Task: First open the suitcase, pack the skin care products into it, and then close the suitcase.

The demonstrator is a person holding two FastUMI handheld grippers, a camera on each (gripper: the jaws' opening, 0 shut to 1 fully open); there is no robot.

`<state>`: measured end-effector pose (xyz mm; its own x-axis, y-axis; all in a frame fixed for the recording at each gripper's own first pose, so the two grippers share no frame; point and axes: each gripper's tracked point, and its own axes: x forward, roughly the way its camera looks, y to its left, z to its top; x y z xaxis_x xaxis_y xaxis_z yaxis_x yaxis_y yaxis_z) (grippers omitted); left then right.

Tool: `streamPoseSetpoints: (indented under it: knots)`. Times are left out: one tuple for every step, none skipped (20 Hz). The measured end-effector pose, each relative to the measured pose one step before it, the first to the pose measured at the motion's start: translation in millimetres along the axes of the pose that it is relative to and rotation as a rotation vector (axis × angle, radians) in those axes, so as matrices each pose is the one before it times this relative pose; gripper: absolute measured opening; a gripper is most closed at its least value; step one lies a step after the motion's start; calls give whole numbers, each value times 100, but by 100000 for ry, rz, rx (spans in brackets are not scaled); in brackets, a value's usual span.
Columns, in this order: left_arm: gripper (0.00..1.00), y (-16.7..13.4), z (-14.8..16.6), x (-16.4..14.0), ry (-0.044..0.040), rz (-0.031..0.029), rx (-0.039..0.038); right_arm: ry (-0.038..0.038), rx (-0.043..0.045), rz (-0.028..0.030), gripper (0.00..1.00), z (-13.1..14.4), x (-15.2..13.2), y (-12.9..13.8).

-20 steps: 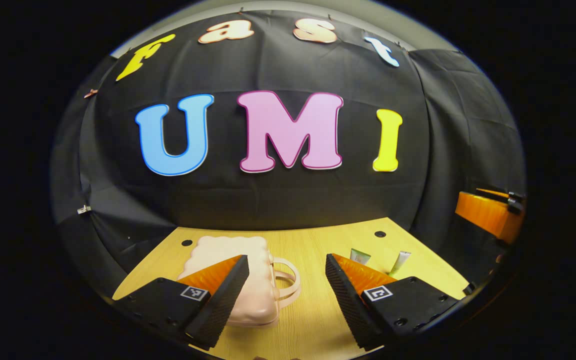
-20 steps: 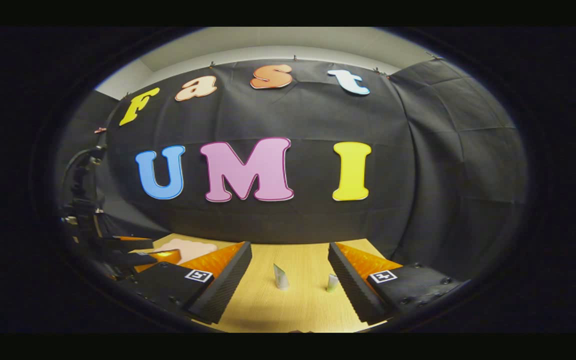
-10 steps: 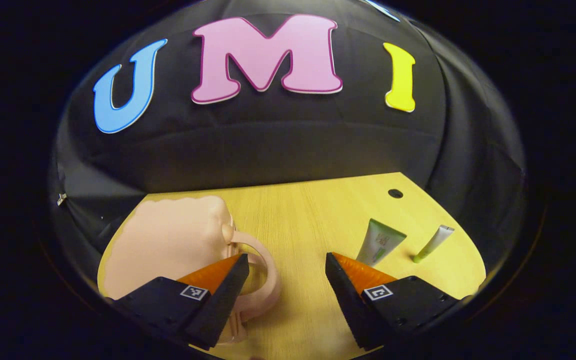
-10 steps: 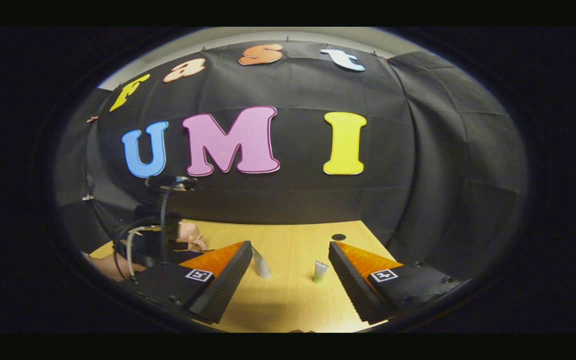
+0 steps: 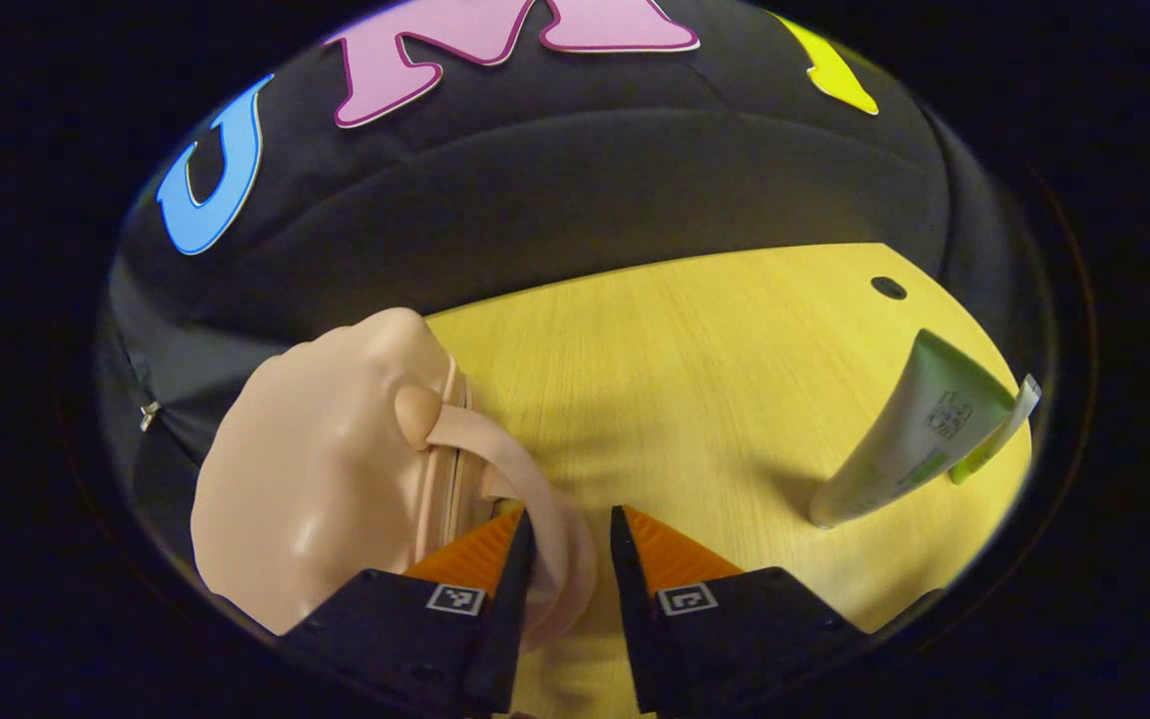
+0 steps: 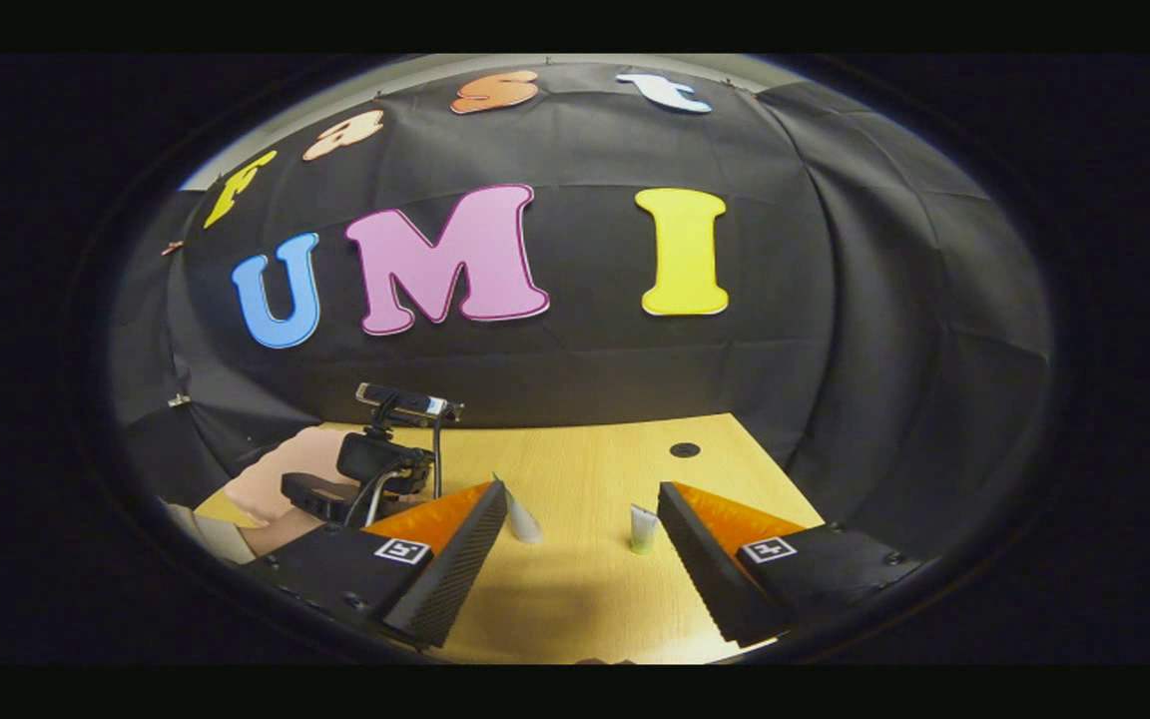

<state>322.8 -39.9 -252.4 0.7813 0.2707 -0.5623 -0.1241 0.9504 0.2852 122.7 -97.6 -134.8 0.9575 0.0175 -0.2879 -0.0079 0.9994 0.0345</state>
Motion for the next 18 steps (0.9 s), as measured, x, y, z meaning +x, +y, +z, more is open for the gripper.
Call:
streamPoseSetpoints:
  knots:
    - [20,-337,137,-180,-158,-2806,-3771,316,289,314,96,-90,110,-34]
    - [24,-323,764,-733,-3111,-4147,-5144,302,425,623,96,-198,44,45]
    - [17,-208,795,-370,-2361,-3901,-4348,446,145,663,96,-49,70,228]
    - [14,57,234,-751,497,-3858,-1513,526,227,273,97,65,14,114]
    - [12,145,424,-706,653,-3272,-1375,464,1409,50,97,254,3,177]
    - [12,82,915,-689,-899,-2797,-1961,-1019,2241,565,98,547,-52,506]
    - [11,311,1095,-1182,-1512,-2354,-2049,-1321,1453,595,98,607,-15,561]
    - [11,285,1294,-1735,-2074,-3216,-2274,-1212,-19,515,97,384,-24,672]
    - [11,626,1876,-2040,-2926,-2396,-843,-746,-1331,398,97,275,-31,626]
    - [11,1029,1972,-2089,-2848,-1227,1190,-473,-1779,649,97,139,26,573]
    - [11,1433,2386,-1955,-3970,-400,2323,-201,-1375,886,97,146,11,684]
    - [10,2058,2173,-1497,-2970,188,2027,-387,-852,732,97,172,-48,685]
    - [10,2445,1971,-1580,-1961,297,141,-544,-630,286,97,215,-20,642]
    - [10,2840,1916,-1447,-1537,-201,-2334,-184,-664,-244,97,55,-113,528]
    - [11,2947,1385,-938,-1724,-163,-3278,233,-899,-686,97,-147,-83,488]
    - [10,3559,1207,-577,-1511,1667,-2662,517,-555,-967,97,-196,-78,465]
    - [10,3872,1140,-396,-1706,2136,-679,591,-369,-744,97,-135,-86,563]
    - [10,4298,744,-330,-707,3667,-187,546,76,-1265,97,-120,-49,519]
